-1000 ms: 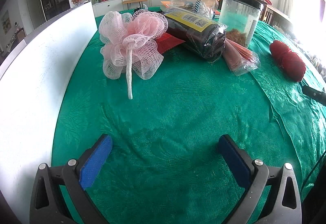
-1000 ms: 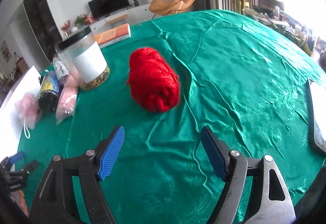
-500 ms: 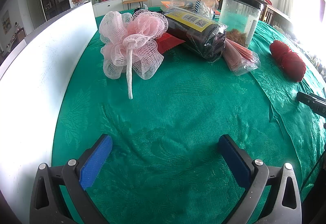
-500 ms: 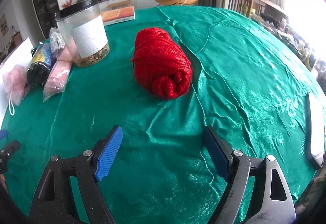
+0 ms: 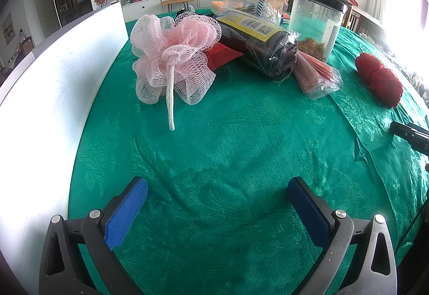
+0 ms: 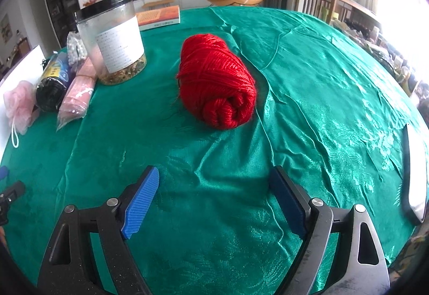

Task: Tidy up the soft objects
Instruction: 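Grasp the pink bath puff with the left gripper while the right regrasps the yarn ball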

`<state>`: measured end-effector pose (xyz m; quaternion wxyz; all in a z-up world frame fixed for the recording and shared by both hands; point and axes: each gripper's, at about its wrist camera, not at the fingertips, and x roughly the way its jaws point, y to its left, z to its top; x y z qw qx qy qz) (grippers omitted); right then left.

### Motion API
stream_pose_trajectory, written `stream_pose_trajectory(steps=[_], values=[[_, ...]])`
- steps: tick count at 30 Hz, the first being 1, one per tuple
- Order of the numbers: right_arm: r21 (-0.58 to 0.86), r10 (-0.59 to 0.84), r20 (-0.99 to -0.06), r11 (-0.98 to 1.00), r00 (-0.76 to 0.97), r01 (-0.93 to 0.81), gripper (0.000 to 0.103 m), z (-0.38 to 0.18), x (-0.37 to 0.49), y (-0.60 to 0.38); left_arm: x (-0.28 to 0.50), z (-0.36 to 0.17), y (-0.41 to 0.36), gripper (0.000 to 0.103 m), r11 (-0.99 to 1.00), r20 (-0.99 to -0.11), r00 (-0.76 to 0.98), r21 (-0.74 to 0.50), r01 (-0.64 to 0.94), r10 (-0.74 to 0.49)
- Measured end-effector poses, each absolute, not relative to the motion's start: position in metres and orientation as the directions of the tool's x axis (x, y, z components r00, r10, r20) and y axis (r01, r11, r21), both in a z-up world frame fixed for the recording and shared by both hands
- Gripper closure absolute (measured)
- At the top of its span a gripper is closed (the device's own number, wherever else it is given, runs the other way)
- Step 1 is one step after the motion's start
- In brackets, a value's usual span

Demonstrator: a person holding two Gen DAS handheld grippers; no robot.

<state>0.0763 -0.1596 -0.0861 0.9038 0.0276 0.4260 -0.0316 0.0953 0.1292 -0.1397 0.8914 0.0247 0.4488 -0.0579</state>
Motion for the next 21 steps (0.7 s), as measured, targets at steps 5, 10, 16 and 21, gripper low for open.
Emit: stream_pose_trajectory(steps=[5,10,16,21], values=[[0.025,-0.032,-0.771,0.996,0.636,0.080,0.016,-0.086,0.076,-0.159,0.106,-0.112,0.144,0.000,0.979,-0.801,0.563,-0.145,0.143,-0.201],[0.024,-0.033,-0.771,0.996,0.635,0.081,0.016,-0.086,0.076,-0.159,0.142,-0.063,0.149,0.000,0.990,-0.731,0.667,-0.090,0.110,-0.141],[0.160,0.062,-0.672,0.985,0.737,0.063,0.017,-0.049,0.073,-0.169,0.217,-0.088,0.163,0.000,0.998,-0.824,0.566,-0.062,-0.019,-0.040],[-0.021,-0.002,-0.734,1.000,0.680,-0.019,0.017,-0.025,0.136,-0.155,0.236,-0.098,0.193,0.066,0.958,-0.827,0.532,-0.270,-0.093,-0.182]])
